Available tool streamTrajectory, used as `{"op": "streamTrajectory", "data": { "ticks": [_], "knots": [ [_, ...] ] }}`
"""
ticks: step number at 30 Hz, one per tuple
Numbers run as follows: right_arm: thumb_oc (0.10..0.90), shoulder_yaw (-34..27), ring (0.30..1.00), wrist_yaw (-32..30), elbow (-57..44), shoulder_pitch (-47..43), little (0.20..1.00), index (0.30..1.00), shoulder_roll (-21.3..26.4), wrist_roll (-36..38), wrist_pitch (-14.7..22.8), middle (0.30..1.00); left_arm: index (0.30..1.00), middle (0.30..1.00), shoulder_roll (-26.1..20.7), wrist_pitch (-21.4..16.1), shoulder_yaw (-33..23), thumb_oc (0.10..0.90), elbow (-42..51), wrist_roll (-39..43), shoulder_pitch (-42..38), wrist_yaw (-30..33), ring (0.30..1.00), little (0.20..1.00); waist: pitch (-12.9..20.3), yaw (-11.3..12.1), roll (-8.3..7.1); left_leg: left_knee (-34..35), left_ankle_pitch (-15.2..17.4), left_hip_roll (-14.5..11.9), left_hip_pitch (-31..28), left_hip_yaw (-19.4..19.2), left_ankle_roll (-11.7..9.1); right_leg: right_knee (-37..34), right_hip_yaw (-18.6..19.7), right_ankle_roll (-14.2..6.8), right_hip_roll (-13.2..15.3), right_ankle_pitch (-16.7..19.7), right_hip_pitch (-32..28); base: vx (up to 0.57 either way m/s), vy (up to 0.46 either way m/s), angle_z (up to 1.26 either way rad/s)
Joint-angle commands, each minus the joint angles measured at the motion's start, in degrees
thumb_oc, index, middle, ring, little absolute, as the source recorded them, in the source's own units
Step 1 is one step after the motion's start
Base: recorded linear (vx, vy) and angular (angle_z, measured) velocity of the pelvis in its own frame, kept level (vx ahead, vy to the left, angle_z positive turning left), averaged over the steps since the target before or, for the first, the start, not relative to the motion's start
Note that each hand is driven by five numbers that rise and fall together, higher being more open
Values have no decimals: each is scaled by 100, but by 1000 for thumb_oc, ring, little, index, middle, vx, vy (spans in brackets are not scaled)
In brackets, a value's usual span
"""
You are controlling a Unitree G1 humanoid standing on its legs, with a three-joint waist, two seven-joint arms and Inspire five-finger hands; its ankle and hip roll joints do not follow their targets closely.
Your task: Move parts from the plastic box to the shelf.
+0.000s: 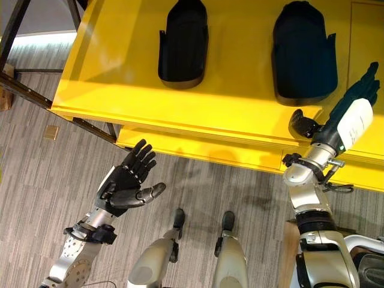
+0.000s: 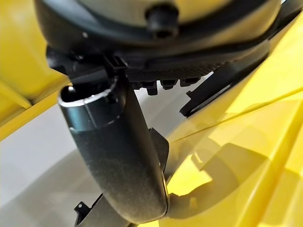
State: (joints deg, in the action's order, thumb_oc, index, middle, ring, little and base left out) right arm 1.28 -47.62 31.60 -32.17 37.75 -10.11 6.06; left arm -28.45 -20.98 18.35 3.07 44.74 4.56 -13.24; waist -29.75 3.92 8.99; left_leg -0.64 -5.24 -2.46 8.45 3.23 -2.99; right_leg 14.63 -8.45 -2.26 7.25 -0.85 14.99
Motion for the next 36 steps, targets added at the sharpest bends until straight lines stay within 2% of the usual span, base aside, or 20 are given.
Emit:
{"op": "streamTrajectory", "data": {
  "ticks": [1, 7, 11, 21, 27, 36],
  "knots": [
    [900, 32, 1000, 130, -302, -528, 1000, 1000, 717, 322, 412, 1000, 1000, 1000, -114, -648, 5, 900, 851, 81, 141, -242, 1000, 1000, 381, 50, 39, -298, 169, 8, 268, -5, 126, 410, 40, 210, -13, -642, -209, 0, 0, 0],
    [900, 71, 1000, 818, -330, -587, 1000, 1000, 580, 866, 625, 1000, 1000, 1000, -104, -688, 14, 900, 851, 91, 112, -256, 1000, 1000, 358, 44, 89, -316, 154, 16, 290, 1, 132, 574, 60, 226, 14, -704, -127, -4, -1, 0],
    [900, 29, 1000, 1065, -428, -519, 1000, 1000, 468, 1280, 650, 1000, 1000, 1000, -97, -659, -48, 900, 838, 128, 146, -296, 1000, 1000, 373, 33, 102, -319, 140, 10, 285, 0, 129, 649, 71, 237, 27, -735, -106, 2, -8, 4],
    [900, 76, 1000, 1556, -365, -526, 1000, 1000, 279, 1496, 767, 1000, 1000, 1000, -116, -684, -75, 900, 789, 134, 137, -376, 1000, 1000, 332, 72, 108, -337, 101, 0, 314, 32, 134, 786, 50, 250, 37, -773, -72, 0, 0, 0],
    [900, 132, 1000, 1843, -395, -494, 1000, 1000, 180, 1673, 909, 1000, 1000, 1000, -149, -636, -133, 900, 791, 134, 106, -413, 1000, 1000, 325, 92, 47, -344, 99, -9, 325, 53, 145, 783, 40, 254, 7, -760, -80, 1, -6, 0],
    [900, 322, 1000, 2406, -709, -509, 1000, 1000, 41, 1855, 845, 1000, 1000, 1000, -209, -588, -173, 900, 786, 163, 53, -463, 1000, 1000, 303, 120, -49, -367, 104, -6, 392, 85, 163, 764, 40, 242, -31, -728, -49, -3, -8, 0]
  ]
}}
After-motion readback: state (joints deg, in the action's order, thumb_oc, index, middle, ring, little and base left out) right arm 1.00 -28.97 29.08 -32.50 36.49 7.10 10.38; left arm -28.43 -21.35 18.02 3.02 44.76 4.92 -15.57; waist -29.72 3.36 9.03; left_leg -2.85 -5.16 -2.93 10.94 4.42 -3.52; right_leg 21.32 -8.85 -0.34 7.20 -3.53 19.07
